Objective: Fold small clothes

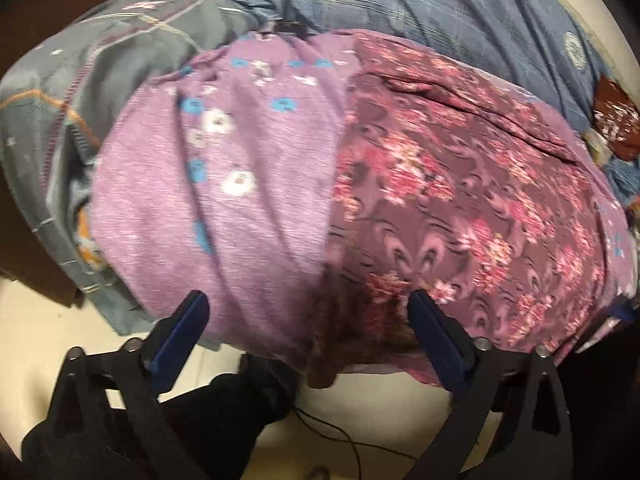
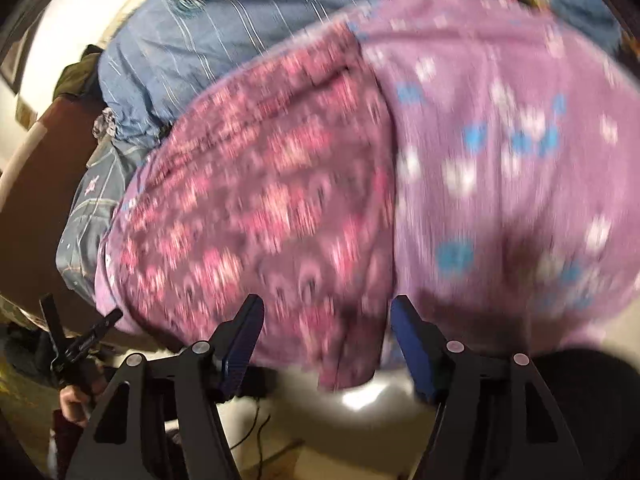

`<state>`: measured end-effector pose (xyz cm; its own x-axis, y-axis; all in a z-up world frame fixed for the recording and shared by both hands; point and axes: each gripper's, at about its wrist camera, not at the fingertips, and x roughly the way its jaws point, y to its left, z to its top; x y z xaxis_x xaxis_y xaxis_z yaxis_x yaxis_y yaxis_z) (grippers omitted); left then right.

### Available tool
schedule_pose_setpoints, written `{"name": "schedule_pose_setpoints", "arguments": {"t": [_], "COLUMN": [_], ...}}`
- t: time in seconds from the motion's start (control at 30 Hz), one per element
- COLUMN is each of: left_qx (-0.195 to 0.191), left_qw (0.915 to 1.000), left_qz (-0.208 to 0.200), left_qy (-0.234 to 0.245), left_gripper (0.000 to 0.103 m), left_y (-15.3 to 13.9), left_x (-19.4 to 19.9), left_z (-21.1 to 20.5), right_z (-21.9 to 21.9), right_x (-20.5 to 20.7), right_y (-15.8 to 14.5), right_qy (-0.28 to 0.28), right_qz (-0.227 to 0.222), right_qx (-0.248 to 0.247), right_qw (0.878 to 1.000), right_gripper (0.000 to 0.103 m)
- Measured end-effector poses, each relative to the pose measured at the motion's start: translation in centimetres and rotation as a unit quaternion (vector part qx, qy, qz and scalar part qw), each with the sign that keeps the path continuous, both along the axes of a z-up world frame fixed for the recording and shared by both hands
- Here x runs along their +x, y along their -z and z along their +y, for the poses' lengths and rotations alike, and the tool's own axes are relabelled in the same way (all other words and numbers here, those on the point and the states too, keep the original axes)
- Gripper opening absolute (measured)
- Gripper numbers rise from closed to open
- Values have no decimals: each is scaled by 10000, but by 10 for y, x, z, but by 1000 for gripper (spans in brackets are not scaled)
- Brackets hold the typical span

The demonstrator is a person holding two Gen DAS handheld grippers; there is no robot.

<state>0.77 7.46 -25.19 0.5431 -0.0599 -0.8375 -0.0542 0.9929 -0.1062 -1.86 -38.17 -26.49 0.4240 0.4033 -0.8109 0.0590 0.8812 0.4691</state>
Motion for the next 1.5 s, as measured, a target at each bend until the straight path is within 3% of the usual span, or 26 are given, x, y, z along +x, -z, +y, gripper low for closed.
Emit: {"name": "schedule_pose_setpoints", "arguments": {"t": [0.1, 0.17, 0.27, 0.37, 0.43, 0.47, 0.5, 0.57, 0.63, 0.7, 0.8, 0.97, 1.0, 1.03, 1.1, 1.2, 1.27, 1.3, 1.33, 1.5], "left_qx": [-279, -437, -506, -820, -1115, -1279, -1341, -1381, -1395, -1329, -1478, -1635, -1568, -1477, -1364, -1452, -1335, -1321, -1344, -1581], "left_qw": [9992, 9980, 9969, 9923, 9869, 9846, 9839, 9836, 9822, 9817, 9804, 9772, 9779, 9778, 9773, 9762, 9783, 9768, 9756, 9767], "left_qz": [144, 329, 504, 929, 1168, 1191, 1177, 1156, 1252, 1346, 1286, 1347, 1376, 1483, 1617, 1605, 1581, 1678, 1720, 1430], "left_qy": [253, 325, 316, 59, -64, -103, -120, -25, 125, 210, 213, 150, 111, 44, -153, -152, 29, 179, 228, 263], "left_gripper": [65, 64, 65, 75, 75, 75, 74, 60, 26, 9, 4, 4, 15, 45, 69, 68, 38, 7, 3, 2], "left_y": [9, 18, 27, 41, 50, 53, 53, 52, 55, 60, 59, 57, 58, 64, 70, 73, 72, 75, 75, 55], "left_x": [3, 5, 4, 7, 8, 7, 6, 8, 11, 12, 11, 7, 6, 6, 5, 5, 6, 5, 5, -3], "left_z": [-5, -8, -8, 2, 10, 13, 14, 11, 5, 0, 2, 9, 8, 10, 13, 14, 8, 4, 2, 5], "right_z": [10, 19, 35, 46, 48, 50, 52, 59, 64, 66, 62, 44, 42, 39, 35, 34, 33, 36, 37, 31], "right_x": [-6, -5, 5, 13, 14, 13, 11, 6, 2, -4, -14, -29, -31, -33, -33, -34, -29, -29, -31, -36], "right_y": [33, 54, 78, 96, 98, 97, 95, 85, 76, 66, 47, 13, 6, 1, -8, -12, -7, -8, -8, -31], "right_qy": [-24, -2, 24, 16, 13, -76, -188, -394, -548, -680, -820, -910, -919, -937, -979, -1010, -988, -976, -980, -1063], "right_qz": [502, 763, 1035, 1203, 1160, 1162, 1143, 1080, 1061, 1033, 949, 777, 716, 655, 513, 392, 450, 474, 479, 172], "right_qx": [368, 379, -56, -368, -195, -205, -266, -373, -405, -371, -121, 321, 412, 479, 605, 722, 717, 725, 735, 748], "right_qw": [9981, 9964, 9946, 9921, 9931, 9930, 9929, 9927, 9920, 9916, 9920, 9923, 9923, 9923, 9920, 9915, 9915, 9914, 9913, 9914], "right_gripper": [68, 68, 68, 66, 48, 29, 18, 10, 8, 7, 7, 7, 7, 7, 7, 7, 7, 7, 7, 6]}}
